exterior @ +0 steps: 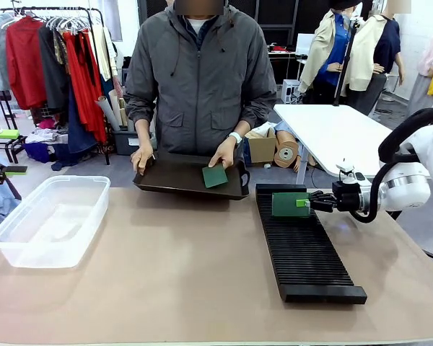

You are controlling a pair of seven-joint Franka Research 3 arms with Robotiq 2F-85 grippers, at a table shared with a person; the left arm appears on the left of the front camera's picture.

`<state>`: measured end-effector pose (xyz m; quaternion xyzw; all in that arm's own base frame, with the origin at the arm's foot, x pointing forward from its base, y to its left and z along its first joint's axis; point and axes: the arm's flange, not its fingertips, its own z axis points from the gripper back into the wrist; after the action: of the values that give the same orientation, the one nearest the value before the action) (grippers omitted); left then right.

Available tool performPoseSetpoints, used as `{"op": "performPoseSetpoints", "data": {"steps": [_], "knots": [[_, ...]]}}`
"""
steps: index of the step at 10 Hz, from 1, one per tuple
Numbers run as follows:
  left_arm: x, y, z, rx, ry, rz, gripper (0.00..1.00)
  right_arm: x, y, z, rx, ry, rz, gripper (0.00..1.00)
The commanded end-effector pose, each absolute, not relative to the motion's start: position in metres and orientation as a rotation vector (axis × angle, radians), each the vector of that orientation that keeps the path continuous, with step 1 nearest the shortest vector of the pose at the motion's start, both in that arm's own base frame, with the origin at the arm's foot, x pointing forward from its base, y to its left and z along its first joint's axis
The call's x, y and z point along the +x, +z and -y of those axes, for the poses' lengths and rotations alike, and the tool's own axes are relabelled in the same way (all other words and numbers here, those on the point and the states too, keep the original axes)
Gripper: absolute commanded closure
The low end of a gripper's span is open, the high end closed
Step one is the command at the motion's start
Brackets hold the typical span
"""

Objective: Sort PCBs into racks and boxes based on the side picked up.
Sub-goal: If the short side of the Blank PCB is picked up, insert it into the PCB Rack ; if the long side is picked up, place it in the Organizing box.

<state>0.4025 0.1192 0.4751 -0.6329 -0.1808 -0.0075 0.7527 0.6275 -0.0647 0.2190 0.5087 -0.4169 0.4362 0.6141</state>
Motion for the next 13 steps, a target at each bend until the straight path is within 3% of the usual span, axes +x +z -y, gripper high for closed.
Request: {"op": "performPoseSetpoints", "data": {"steps": [1,13], "knots": [[0.401,0.476,-0.119,-1.388,-0.013,0.392,0.00,0.616,0.212,0.059,1.127,1.022,1.001,1.00],[0.401,0.476,-0.119,-1.388,-0.013,0.392,0.00,0.639,0.186,0.062,1.151,1.080,0.971,1.00]]}}
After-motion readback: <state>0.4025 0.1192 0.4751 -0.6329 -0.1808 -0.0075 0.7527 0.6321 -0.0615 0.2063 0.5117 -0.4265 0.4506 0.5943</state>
